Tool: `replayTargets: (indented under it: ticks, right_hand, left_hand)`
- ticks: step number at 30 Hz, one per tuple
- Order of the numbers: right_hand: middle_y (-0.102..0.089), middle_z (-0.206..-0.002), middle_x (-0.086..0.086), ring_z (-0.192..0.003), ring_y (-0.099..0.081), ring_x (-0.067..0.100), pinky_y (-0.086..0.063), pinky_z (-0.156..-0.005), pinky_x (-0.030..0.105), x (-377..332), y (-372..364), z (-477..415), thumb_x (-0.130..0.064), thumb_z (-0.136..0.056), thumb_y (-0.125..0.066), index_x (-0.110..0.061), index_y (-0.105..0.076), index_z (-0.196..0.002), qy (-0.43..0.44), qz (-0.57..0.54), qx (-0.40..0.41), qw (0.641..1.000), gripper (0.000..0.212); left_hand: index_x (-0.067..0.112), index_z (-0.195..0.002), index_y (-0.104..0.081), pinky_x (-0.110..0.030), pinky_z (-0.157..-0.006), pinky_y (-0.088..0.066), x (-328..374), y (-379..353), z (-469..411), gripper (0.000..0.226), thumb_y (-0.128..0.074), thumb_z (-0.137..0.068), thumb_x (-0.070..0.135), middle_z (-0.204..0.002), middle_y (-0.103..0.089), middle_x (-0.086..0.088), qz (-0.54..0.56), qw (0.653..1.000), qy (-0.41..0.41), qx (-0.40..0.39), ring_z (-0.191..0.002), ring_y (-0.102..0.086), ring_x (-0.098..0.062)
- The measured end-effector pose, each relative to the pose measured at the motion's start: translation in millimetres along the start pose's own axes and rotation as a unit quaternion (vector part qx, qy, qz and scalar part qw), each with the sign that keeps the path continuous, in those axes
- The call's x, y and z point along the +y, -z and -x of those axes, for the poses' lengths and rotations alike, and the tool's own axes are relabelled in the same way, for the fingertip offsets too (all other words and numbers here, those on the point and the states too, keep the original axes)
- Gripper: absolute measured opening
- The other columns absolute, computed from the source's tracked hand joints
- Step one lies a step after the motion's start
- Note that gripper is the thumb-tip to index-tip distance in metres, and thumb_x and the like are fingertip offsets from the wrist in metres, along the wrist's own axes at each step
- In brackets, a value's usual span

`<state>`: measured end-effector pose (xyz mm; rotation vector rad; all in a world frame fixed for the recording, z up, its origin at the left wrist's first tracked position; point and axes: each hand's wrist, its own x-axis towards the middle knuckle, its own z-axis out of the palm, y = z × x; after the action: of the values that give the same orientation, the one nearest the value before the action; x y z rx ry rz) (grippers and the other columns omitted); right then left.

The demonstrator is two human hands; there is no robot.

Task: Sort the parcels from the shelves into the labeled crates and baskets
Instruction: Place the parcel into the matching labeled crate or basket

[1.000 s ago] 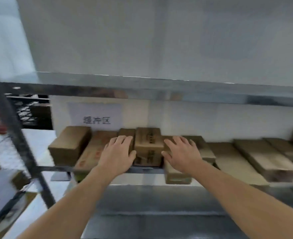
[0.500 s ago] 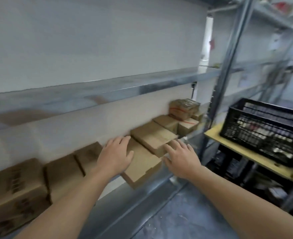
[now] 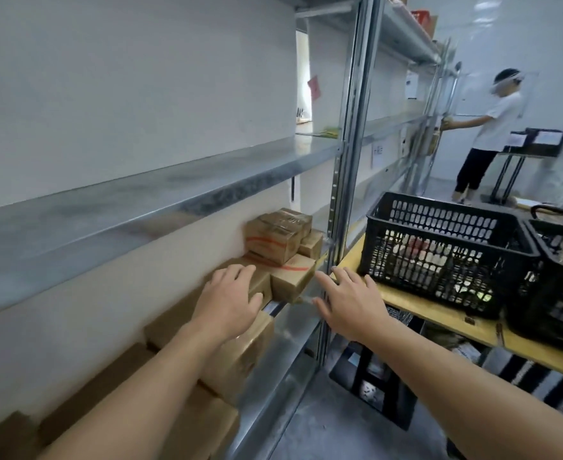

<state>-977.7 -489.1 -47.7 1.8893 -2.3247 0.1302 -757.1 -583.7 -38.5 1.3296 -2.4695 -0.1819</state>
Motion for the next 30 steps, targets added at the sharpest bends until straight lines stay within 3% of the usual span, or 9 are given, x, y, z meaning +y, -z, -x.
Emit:
replayTargets:
  ticks: [8, 11, 16, 22, 26, 30]
  right_hand:
    - [-0.035, -0.159, 0.005, -0.148, -0.028, 0.027, -0.031, -0.115, 0.052, 40.6, -35.4, -86.6, -0.056, -0.104, -0.031, -0.029, -0.030, -0.153, -0.024, -0.029, -0.026, 0.999, 0.056]
    - [-0.041, -0.152, 0.004, -0.143, -0.034, 0.026, -0.038, -0.109, 0.049, 51.8, -47.1, -127.5, -0.056, -0.104, -0.032, -0.029, -0.032, -0.151, 0.000, -0.039, -0.019, 0.999, 0.054]
    - [-0.040, -0.155, 0.003, -0.147, -0.031, 0.025, -0.033, -0.116, 0.053, 71.6, -65.4, -211.6, -0.058, -0.102, -0.036, -0.031, -0.036, -0.149, 0.038, -0.056, -0.006, 0.998, 0.054]
    - [-0.035, -0.159, 0.006, -0.149, -0.027, 0.029, -0.029, -0.117, 0.055, 95.2, -78.4, -307.7, -0.057, -0.103, -0.030, -0.028, -0.037, -0.147, 0.136, -0.058, -0.033, 0.988, 0.053]
    - [-0.031, -0.162, 0.007, -0.150, -0.025, 0.031, -0.023, -0.120, 0.055, 99.2, -95.5, -342.4, -0.056, -0.104, -0.029, -0.028, -0.038, -0.149, 0.213, -0.048, -0.053, 0.975, 0.054]
    - [-0.030, -0.164, 0.001, -0.153, -0.021, 0.029, -0.021, -0.120, 0.055, 98.2, -108.7, -355.8, -0.065, -0.089, -0.004, -0.033, -0.025, -0.157, 0.262, -0.083, -0.051, 0.960, 0.078]
  left_hand:
    - [0.022, -0.150, -0.033, -0.038, -0.114, -0.029, 5.9, -46.6, -102.6, 0.058, -0.045, -0.097, 0.041, -0.151, -0.036, 0.001, 0.025, 0.999, -0.011, -0.034, -0.136, -0.032, -0.023]
    - [0.021, -0.149, -0.033, -0.037, -0.112, -0.031, 5.6, -62.1, -138.0, 0.057, -0.047, -0.097, 0.038, -0.151, -0.036, 0.000, 0.044, 0.998, 0.009, -0.046, -0.134, -0.035, -0.024]
    - [0.025, -0.149, -0.032, -0.044, -0.112, -0.033, 6.1, -84.4, -202.9, 0.059, -0.048, -0.095, 0.042, -0.151, -0.035, -0.001, 0.042, 0.996, 0.064, -0.043, -0.132, -0.034, -0.027]
    - [0.027, -0.150, -0.030, -0.039, -0.111, -0.033, 9.7, -108.7, -258.3, 0.059, -0.045, -0.096, 0.046, -0.151, -0.033, 0.004, -0.003, 0.991, 0.135, -0.022, -0.135, -0.034, -0.025]
    - [0.030, -0.149, -0.032, -0.039, -0.113, -0.029, 7.8, -127.4, -272.3, 0.055, -0.037, -0.098, 0.050, -0.154, -0.028, 0.007, 0.026, 0.978, 0.205, 0.001, -0.138, -0.030, -0.022]
    - [0.036, -0.148, -0.032, -0.040, -0.117, -0.025, 8.6, -141.2, -270.9, 0.051, -0.034, -0.100, 0.051, -0.157, -0.021, 0.008, 0.072, 0.961, 0.267, 0.025, -0.142, -0.023, -0.021]
